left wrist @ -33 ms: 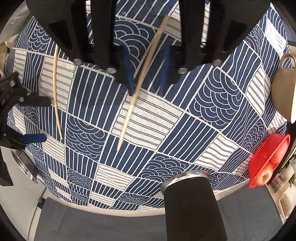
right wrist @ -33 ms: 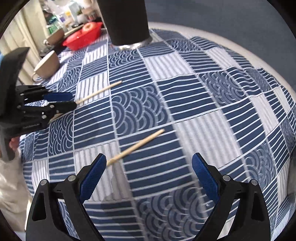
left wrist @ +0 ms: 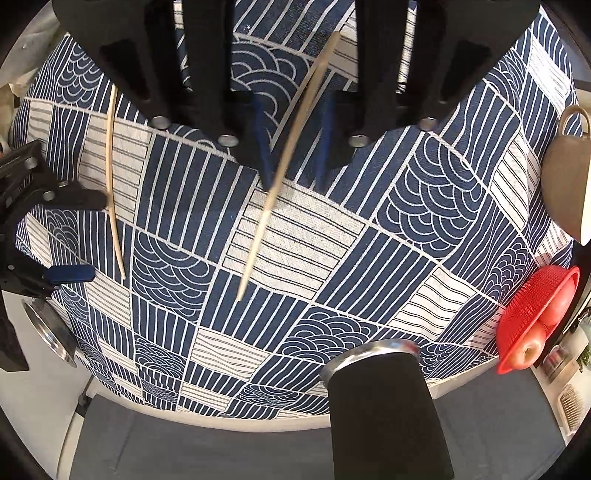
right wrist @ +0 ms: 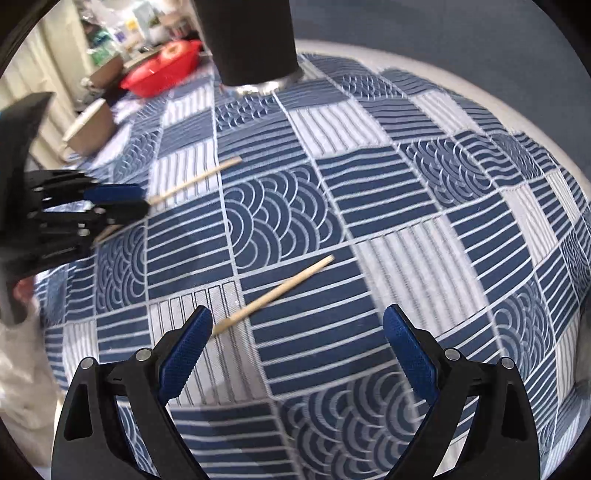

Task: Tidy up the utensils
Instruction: 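Grasp one wooden chopstick with each tool from the table, then lift both chopsticks and drop them into the black holder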

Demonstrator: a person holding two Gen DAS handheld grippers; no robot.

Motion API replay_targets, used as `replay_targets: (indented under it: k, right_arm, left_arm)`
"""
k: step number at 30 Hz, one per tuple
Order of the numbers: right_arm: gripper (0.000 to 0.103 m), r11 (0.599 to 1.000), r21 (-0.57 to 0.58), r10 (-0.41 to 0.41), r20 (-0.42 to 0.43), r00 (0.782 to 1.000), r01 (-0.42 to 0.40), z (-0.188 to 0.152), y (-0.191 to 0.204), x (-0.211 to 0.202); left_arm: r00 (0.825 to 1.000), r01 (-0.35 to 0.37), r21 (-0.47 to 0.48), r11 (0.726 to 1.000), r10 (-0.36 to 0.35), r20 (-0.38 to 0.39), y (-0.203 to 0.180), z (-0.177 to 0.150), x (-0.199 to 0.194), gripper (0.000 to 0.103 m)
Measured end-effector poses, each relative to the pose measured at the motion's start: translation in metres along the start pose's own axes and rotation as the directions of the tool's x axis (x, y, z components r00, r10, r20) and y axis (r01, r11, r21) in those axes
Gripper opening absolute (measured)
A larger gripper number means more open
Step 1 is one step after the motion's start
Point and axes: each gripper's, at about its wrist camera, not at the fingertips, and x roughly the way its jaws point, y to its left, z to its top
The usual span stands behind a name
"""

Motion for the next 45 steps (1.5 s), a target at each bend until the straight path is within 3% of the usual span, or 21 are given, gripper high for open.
replay_targets:
  k: [3, 6, 8, 10, 13, 15, 17, 22, 27, 32, 38, 42, 45]
  right_arm:
    - [0.087, 0.999, -0.034, -0.035, -0.028, 0.999, 0.034, 0.002, 0.015, 0.003]
    - [0.054, 0.997, -0.076, -0.033, -0.026, 0.999, 0.031, -0.002, 0.019, -0.004]
    - [0.013, 0.995, -0.094, -0.022, -0.041, 0.999, 0.018, -0.005, 0.014, -0.010]
    - [0.006, 0.997, -0.071, -0.023, -0.051, 0.998, 0.019, -0.007, -0.004, -0.013]
    - [0.005, 0.999, -0.018, -0.044, -0.023, 0.999, 0.044, -0.010, -0.029, -0.016]
    - [0.005, 0.999, 0.033, 0.033, 0.002, 0.999, -0.033, -0.013, -0.050, -0.021]
    - [0.005, 0.997, 0.057, 0.057, 0.031, 0.998, -0.059, -0.014, -0.061, -0.029]
    - [0.005, 0.981, 0.084, 0.164, 0.150, 0.975, -0.177, -0.011, -0.084, -0.059]
    - [0.005, 0.965, 0.076, 0.217, 0.299, 0.929, -0.250, 0.000, -0.098, -0.091]
    - [0.005, 0.959, 0.073, 0.230, 0.370, 0.900, -0.275, 0.011, -0.102, -0.113]
    - [0.005, 0.954, 0.022, 0.260, 0.436, 0.861, -0.299, 0.035, -0.101, -0.137]
    - [0.005, 0.941, -0.054, 0.314, 0.511, 0.801, -0.334, 0.059, -0.090, -0.154]
    - [0.005, 0.935, -0.112, 0.341, 0.546, 0.765, -0.337, 0.079, -0.078, -0.163]
  left_arm:
    - [1.000, -0.001, 0.020, 1.000, 0.001, -0.002, -0.002, -0.004, -0.002, 0.008]
    - [1.000, 0.022, 0.014, 1.000, -0.021, -0.013, -0.001, -0.008, -0.004, 0.007]
    - [0.999, 0.045, 0.002, 0.999, -0.045, -0.019, 0.003, -0.012, -0.006, 0.007]
    - [0.998, 0.063, -0.011, 0.998, -0.063, -0.023, 0.007, -0.016, -0.008, 0.007]
    - [0.994, 0.103, -0.052, 0.993, -0.105, -0.024, 0.016, -0.023, -0.011, 0.006]
    - [0.991, 0.128, -0.085, 0.988, -0.131, -0.028, 0.022, -0.027, -0.012, 0.006]
    - [0.990, 0.132, -0.108, 0.985, -0.136, -0.035, 0.028, -0.033, -0.015, 0.005]
    - [0.994, 0.097, -0.154, 0.983, -0.104, -0.037, 0.044, -0.048, -0.028, 0.005]
    - [0.998, 0.059, -0.198, 0.978, -0.063, -0.012, 0.061, -0.056, -0.048, 0.005]
    - [0.999, -0.005, -0.184, 0.983, 0.010, 0.030, 0.071, -0.050, -0.070, 0.005]
    - [0.993, -0.021, -0.180, 0.983, 0.042, 0.113, 0.084, -0.027, -0.098, 0.005]
    - [0.981, -0.027, -0.185, 0.982, 0.062, 0.184, 0.098, -0.001, -0.117, 0.005]
    - [0.971, 0.009, -0.195, 0.981, 0.038, 0.237, 0.108, 0.019, -0.126, 0.005]
